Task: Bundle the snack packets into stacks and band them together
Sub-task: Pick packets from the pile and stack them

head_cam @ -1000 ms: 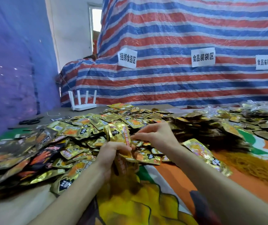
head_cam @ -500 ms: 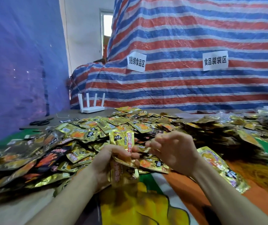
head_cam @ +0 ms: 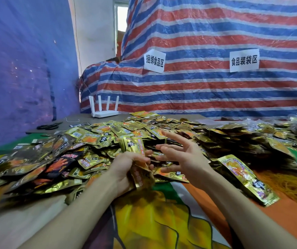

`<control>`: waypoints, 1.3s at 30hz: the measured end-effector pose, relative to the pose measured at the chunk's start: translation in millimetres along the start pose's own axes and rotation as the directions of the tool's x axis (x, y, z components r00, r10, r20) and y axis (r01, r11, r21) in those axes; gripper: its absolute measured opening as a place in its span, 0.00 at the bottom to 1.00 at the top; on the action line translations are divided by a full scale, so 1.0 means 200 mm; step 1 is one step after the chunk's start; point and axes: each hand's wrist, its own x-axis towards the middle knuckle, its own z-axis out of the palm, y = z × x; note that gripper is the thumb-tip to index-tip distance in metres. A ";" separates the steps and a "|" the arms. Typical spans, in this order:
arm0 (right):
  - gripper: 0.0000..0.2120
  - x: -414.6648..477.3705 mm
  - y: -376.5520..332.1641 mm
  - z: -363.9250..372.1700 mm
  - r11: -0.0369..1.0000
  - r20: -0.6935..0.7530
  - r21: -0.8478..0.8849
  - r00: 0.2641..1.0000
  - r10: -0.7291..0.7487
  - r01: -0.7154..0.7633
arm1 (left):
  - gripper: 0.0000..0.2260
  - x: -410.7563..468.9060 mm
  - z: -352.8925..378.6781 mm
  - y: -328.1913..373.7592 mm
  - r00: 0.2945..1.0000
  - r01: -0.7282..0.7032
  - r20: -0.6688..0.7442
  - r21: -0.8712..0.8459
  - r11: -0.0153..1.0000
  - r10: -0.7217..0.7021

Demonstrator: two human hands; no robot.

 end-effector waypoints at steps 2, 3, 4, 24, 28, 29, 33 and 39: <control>0.24 -0.01 0.00 0.03 1.000 -0.035 -0.011 0.999 0.007 -0.007 | 0.22 0.04 -0.01 0.00 0.971 -0.173 -0.176 -0.049 0.984 0.162; 0.24 -0.01 0.00 0.05 1.000 -0.043 -0.013 0.999 0.012 -0.012 | 0.26 0.06 -0.02 0.00 0.930 -0.277 -0.254 -0.013 0.961 0.264; 0.26 -0.02 0.00 0.08 1.000 -0.050 -0.024 0.999 0.013 -0.014 | 0.32 0.07 -0.02 0.00 0.877 -0.370 -0.314 0.045 0.928 0.364; 0.31 -0.08 0.10 0.29 0.933 -0.010 -0.149 0.943 -0.333 0.328 | 0.10 -0.03 0.07 0.03 0.960 -0.175 0.152 -0.332 0.927 0.236; 0.35 -0.09 0.09 0.29 0.927 0.006 -0.177 0.942 -0.336 0.332 | 0.10 -0.03 0.05 0.04 0.953 -0.194 0.170 -0.293 0.936 0.251; 0.35 -0.08 0.10 0.29 0.920 -0.001 -0.188 0.937 -0.350 0.343 | 0.11 -0.03 0.05 0.04 0.951 -0.199 0.177 -0.281 0.939 0.255; 0.35 -0.08 0.10 0.28 0.891 -0.062 -0.229 0.908 -0.414 0.391 | 0.11 -0.03 0.06 0.04 0.958 -0.152 0.198 -0.267 0.952 0.208; 0.26 -0.06 0.08 0.24 0.902 -0.049 -0.243 0.924 -0.378 0.356 | 0.12 -0.06 0.06 0.03 0.944 -0.185 0.224 -0.251 0.950 0.243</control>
